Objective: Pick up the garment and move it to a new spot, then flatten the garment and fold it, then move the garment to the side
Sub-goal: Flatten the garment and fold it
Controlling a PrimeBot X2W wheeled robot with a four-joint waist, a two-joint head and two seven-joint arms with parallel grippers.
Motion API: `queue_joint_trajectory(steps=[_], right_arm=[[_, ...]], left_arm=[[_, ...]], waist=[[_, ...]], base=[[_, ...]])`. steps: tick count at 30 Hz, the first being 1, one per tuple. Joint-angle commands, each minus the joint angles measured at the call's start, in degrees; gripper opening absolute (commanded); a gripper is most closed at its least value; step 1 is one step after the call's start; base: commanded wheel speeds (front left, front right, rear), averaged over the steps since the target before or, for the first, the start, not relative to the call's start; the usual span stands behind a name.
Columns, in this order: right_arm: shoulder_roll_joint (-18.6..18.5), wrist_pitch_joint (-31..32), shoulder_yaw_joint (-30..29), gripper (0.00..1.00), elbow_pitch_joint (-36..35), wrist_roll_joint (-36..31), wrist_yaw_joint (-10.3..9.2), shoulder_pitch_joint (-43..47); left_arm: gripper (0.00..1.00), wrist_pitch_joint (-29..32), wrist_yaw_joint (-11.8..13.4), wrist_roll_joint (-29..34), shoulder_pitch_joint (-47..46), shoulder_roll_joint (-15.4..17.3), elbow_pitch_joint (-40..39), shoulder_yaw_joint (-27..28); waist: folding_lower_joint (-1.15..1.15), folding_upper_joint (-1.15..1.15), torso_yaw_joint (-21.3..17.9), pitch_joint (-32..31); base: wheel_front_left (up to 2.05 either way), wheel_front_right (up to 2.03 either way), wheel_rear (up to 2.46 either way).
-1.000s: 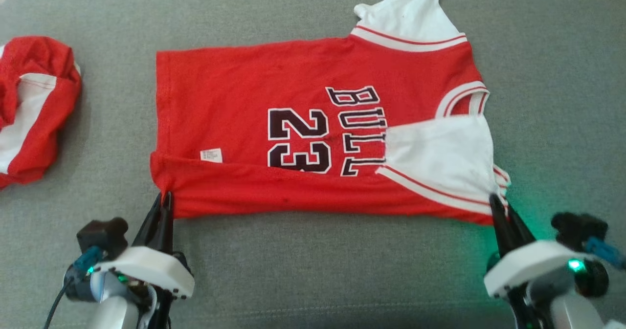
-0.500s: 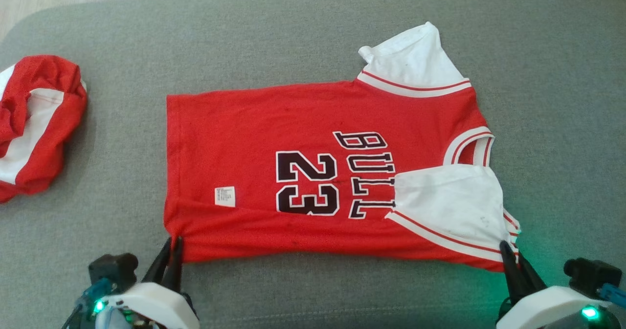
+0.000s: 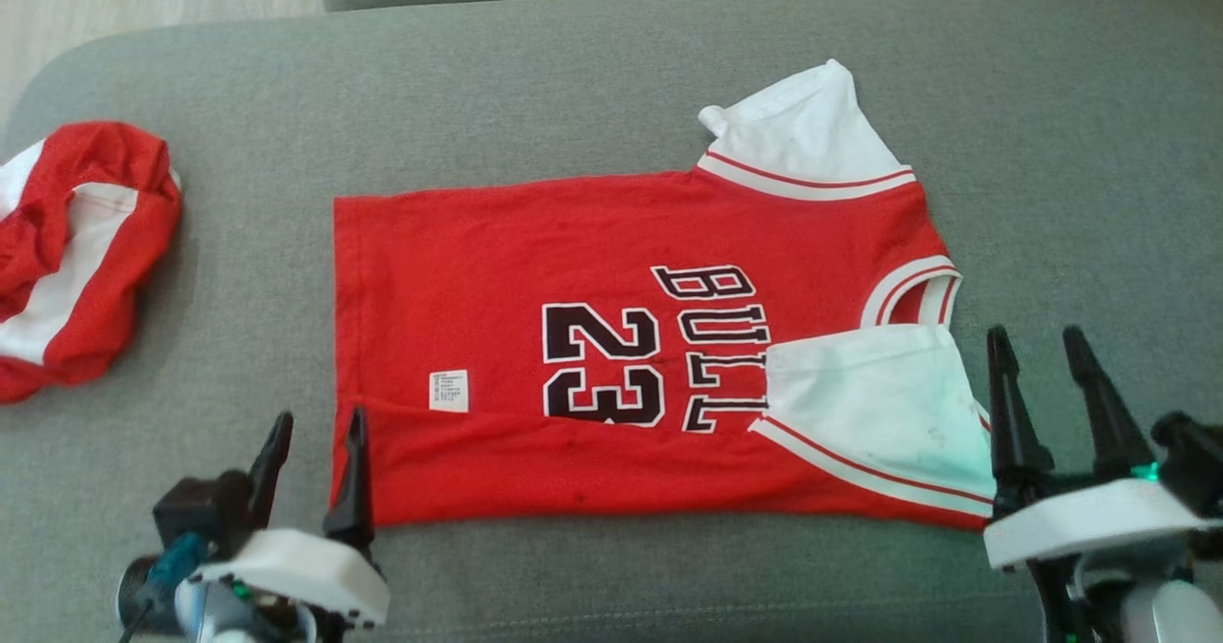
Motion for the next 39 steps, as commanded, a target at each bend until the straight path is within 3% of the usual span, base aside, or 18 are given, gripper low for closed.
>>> queue_joint_trajectory(steps=[1, 15, 22, 28, 39], right_arm=[[-0.5, -0.4, 1.8, 1.0, -2.9, -0.9, -0.05, -2.2], [-0.5, 1.6, 3.0, 1.0, -6.4, -2.0, -0.05, -3.2], [-0.5, 2.2, 3.0, 1.0, -7.2, -1.3, -0.05, -4.6], [-0.5, 1.9, 4.2, 1.0, -7.4, -0.9, -0.05, -7.4], [-0.5, -0.2, 5.7, 1.0, -4.6, 0.7, -0.05, -10.4]], left_arm=[[1.0, -0.8, 0.4, 0.9, -3.4, 0.3, -2.5, 1.7], [1.0, -0.6, 1.1, 1.5, -6.8, 0.7, -2.5, 1.0], [1.0, 1.7, -2.4, 1.5, -15.6, 1.2, 1.5, -1.5], [1.0, 4.0, -5.5, 0.3, -28.7, 1.3, 13.0, -1.6], [1.0, 4.2, -8.8, -3.9, -42.9, 2.8, 35.7, 1.6]], waist=[[0.0, 0.0, 0.4, -0.2], [0.0, 0.0, 1.8, 0.7], [0.0, 0.0, 2.4, 4.6], [0.0, 0.0, 1.1, 9.5], [0.0, 0.0, -2.1, 13.1]], base=[[0.0, 0.0, 0.0], [0.0, 0.0, 0.0], [0.0, 0.0, 0.0], [0.0, 0.0, 0.0], [0.0, 0.0, 0.0]])
